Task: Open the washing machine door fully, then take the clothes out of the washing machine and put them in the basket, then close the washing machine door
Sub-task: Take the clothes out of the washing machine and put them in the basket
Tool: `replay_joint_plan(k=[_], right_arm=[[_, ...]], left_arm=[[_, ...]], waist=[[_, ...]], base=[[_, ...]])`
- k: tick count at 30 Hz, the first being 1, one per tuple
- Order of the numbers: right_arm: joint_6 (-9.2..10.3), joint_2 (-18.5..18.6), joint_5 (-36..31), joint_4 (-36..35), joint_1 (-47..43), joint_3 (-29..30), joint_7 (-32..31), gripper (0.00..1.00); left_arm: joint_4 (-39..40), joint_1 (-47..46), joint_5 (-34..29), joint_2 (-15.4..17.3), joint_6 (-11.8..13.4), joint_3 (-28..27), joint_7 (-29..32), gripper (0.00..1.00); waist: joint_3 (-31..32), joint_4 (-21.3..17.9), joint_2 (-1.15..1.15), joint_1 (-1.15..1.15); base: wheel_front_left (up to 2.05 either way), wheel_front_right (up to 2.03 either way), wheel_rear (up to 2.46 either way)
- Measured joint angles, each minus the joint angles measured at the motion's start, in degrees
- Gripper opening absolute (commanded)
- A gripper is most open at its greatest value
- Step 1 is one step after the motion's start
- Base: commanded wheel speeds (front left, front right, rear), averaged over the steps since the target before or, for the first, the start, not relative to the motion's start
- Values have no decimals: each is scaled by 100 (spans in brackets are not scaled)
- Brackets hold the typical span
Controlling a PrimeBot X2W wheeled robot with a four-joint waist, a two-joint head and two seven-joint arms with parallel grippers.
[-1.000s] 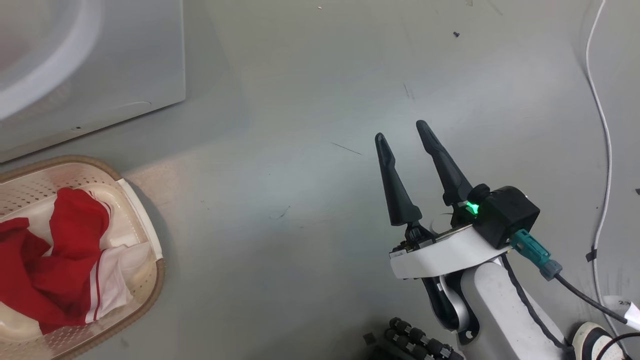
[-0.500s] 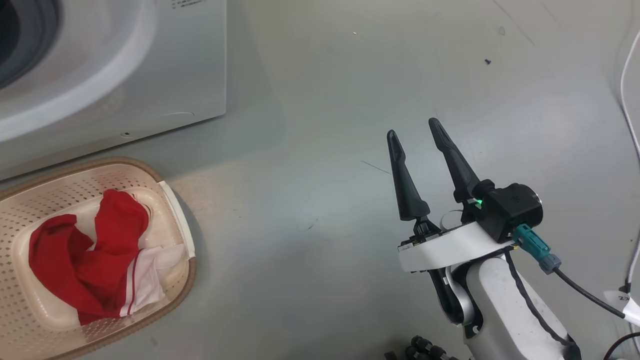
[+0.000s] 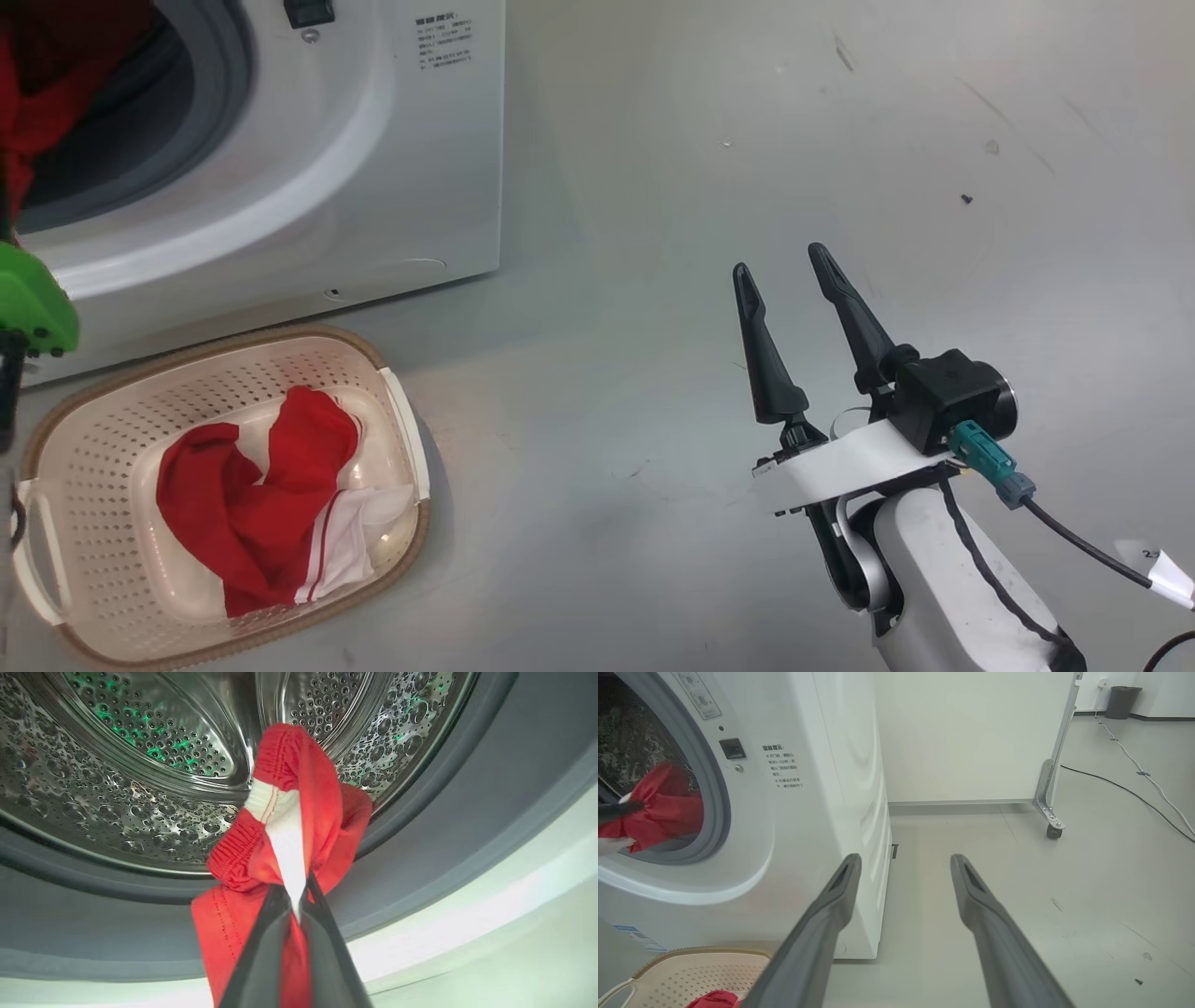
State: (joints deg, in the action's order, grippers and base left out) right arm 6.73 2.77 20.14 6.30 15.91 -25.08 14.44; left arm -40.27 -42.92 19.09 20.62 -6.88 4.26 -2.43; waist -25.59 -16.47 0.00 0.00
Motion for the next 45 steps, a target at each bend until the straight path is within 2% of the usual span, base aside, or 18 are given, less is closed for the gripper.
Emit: replay_joint_plan(k=[17, 34, 45], right_arm=[[-80, 8, -21, 244, -253, 175, 0, 100], [-207, 11, -165, 315, -399, 399, 0, 100], [-258, 10, -164, 311, -480, 460, 0, 100]], left_arm=[[322, 941, 63, -235, -7, 197, -1040, 0], [1104, 1595, 307, -525, -24, 103, -1182, 0], [1924, 1779, 309, -537, -24, -69, -1201, 0]], waist=[[861, 393, 0, 0], [1251, 610, 0, 0], [1349, 737, 0, 0]], base=[[0, 0, 0], [0, 0, 0], [0, 0, 0]])
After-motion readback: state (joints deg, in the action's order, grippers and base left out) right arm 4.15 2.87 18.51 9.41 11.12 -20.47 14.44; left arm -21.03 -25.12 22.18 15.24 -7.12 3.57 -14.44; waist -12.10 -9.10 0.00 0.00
